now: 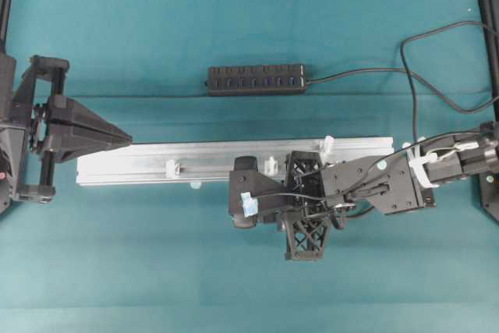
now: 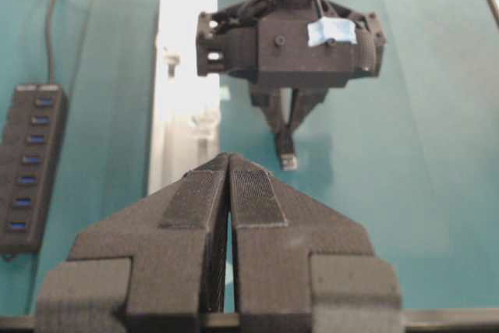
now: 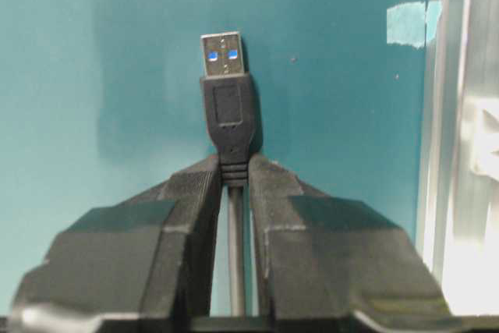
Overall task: Pass the USB cable through three rings with both arms.
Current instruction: 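Carry the plug with the right gripper to the rightmost white ring, then push the plug tip through the rightmost ring with the right gripper, then move the left gripper toward the plug tip at the rail center, then grasp the plug tip with the left gripper beyond the ring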
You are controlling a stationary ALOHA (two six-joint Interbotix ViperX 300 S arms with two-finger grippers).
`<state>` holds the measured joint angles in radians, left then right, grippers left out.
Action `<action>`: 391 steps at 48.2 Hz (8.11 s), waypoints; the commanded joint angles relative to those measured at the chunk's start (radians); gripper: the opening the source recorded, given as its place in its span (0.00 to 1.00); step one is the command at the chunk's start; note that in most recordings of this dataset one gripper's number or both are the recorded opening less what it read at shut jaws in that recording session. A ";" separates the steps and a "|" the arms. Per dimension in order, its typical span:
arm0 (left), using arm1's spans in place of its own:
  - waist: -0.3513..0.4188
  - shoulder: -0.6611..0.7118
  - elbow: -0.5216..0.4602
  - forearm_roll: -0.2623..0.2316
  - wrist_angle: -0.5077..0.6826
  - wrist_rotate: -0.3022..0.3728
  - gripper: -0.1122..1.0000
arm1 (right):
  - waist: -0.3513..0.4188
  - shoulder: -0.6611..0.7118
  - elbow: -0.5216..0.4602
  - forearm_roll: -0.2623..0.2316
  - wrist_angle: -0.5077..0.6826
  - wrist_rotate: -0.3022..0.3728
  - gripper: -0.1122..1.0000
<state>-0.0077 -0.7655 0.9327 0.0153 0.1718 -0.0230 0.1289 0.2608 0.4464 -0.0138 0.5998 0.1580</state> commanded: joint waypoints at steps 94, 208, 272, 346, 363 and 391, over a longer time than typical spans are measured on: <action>-0.002 -0.009 -0.018 0.003 -0.005 -0.003 0.12 | -0.072 -0.476 0.150 -0.202 0.600 -0.008 0.05; 0.009 -0.002 -0.034 0.003 -0.012 -0.005 0.12 | -0.195 -0.364 0.301 -0.224 0.015 -0.057 0.05; 0.074 0.382 -0.158 0.003 -0.268 -0.005 0.12 | -0.199 -0.416 0.379 -0.215 -0.133 -0.006 0.05; 0.094 1.091 -0.609 0.003 -0.310 0.026 0.68 | -0.213 -0.423 0.388 -0.215 -0.190 -0.006 0.05; 0.095 1.137 -0.635 0.003 -0.310 0.046 0.68 | -0.213 -0.423 0.388 -0.213 -0.195 -0.005 0.05; 0.094 1.166 -0.647 0.003 -0.314 0.046 0.68 | -0.213 -0.423 0.388 -0.213 -0.213 -0.006 0.05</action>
<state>0.0874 0.3958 0.2976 0.0169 -0.1365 0.0215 -0.0828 -0.1503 0.8406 -0.2286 0.3973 0.1442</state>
